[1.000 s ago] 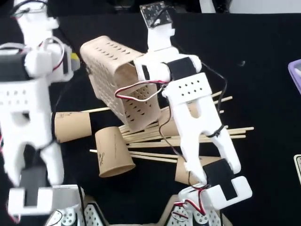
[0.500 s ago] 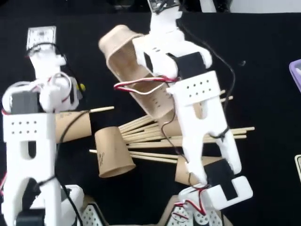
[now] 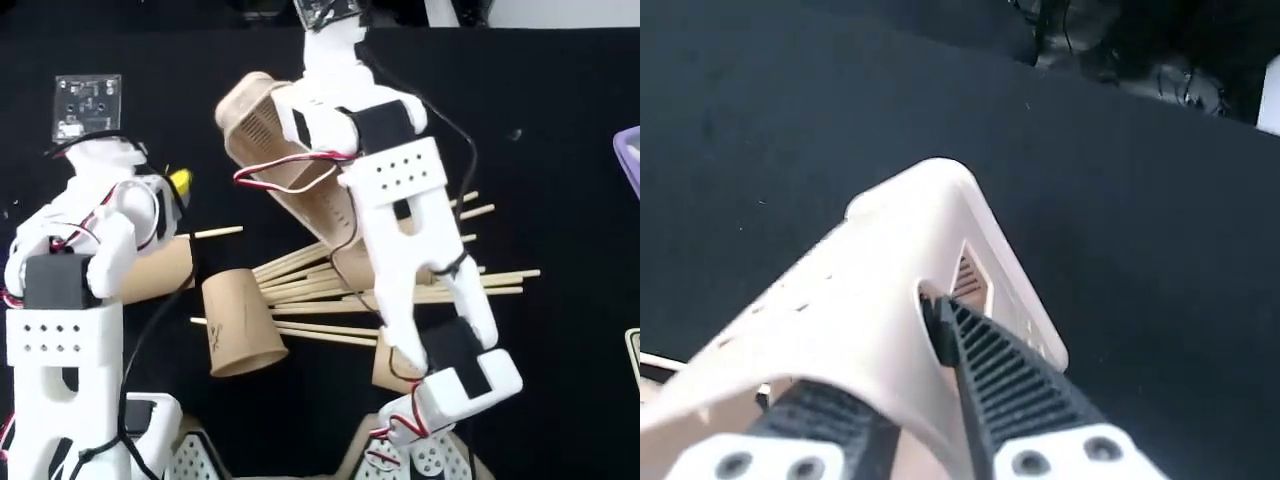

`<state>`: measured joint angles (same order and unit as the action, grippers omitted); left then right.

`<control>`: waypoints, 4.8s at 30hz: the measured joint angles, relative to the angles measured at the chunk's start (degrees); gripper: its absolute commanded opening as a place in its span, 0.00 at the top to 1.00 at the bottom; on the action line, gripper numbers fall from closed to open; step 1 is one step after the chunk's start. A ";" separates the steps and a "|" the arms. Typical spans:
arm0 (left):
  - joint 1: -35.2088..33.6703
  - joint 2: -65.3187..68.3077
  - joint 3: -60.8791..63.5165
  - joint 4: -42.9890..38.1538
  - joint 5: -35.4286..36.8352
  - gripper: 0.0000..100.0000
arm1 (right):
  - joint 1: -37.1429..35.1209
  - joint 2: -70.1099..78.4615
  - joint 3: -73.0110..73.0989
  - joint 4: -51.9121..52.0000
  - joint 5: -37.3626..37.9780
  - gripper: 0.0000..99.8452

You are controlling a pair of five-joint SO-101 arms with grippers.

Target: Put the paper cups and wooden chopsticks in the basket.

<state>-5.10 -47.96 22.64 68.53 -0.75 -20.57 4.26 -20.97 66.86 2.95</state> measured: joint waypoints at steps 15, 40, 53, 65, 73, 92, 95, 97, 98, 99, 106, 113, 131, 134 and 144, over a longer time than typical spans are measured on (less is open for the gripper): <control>12.31 0.79 -8.26 -0.53 -3.08 0.78 | 0.18 0.97 0.00 0.00 0.35 0.99; 13.54 17.41 -8.26 -10.37 -6.24 0.96 | -0.53 0.88 0.00 1.85 0.35 0.99; 10.90 17.93 -8.26 -12.22 1.67 0.97 | -0.62 -3.43 -1.49 13.10 0.35 0.86; 6.59 17.93 -5.10 -14.77 10.20 0.97 | 0.53 -30.15 21.80 10.73 -1.49 0.82; 6.07 17.93 -0.62 -19.60 12.92 0.97 | 0.79 -59.78 59.96 -9.23 -1.76 0.82; 5.71 17.93 1.23 -18.90 23.91 0.97 | 2.73 -35.96 54.33 -16.97 -13.45 0.96; 5.63 17.93 1.32 -17.32 24.18 0.97 | 6.59 -32.53 49.14 -16.97 -13.45 0.98; 5.89 18.02 1.32 -16.35 24.18 0.97 | 8.44 -30.15 45.89 -16.88 -13.45 0.99; 6.07 18.02 1.32 -16.18 24.18 0.97 | 9.23 -28.92 44.48 -16.88 -12.92 0.99; 6.07 18.02 1.32 -16.18 23.65 0.97 | 9.85 -27.60 42.99 -16.62 -11.87 0.99; 6.15 18.02 -1.32 -9.85 17.41 0.97 | 10.81 -15.38 30.07 -9.23 -5.54 0.99; 6.15 22.59 -12.04 0.09 8.35 0.97 | 10.81 -0.18 7.56 4.48 -4.04 0.99; 4.04 55.21 -57.23 30.07 4.92 0.97 | 10.73 32.18 -47.74 32.62 3.69 0.99; 3.16 55.47 -58.55 30.95 4.92 0.97 | 10.64 31.65 -47.30 32.62 3.69 0.99; 3.16 52.13 -48.79 31.03 2.73 0.97 | 10.64 18.64 -29.01 32.62 4.75 0.99</control>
<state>-1.93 4.18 -26.15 99.56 1.98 -9.93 22.90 -49.98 99.47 7.69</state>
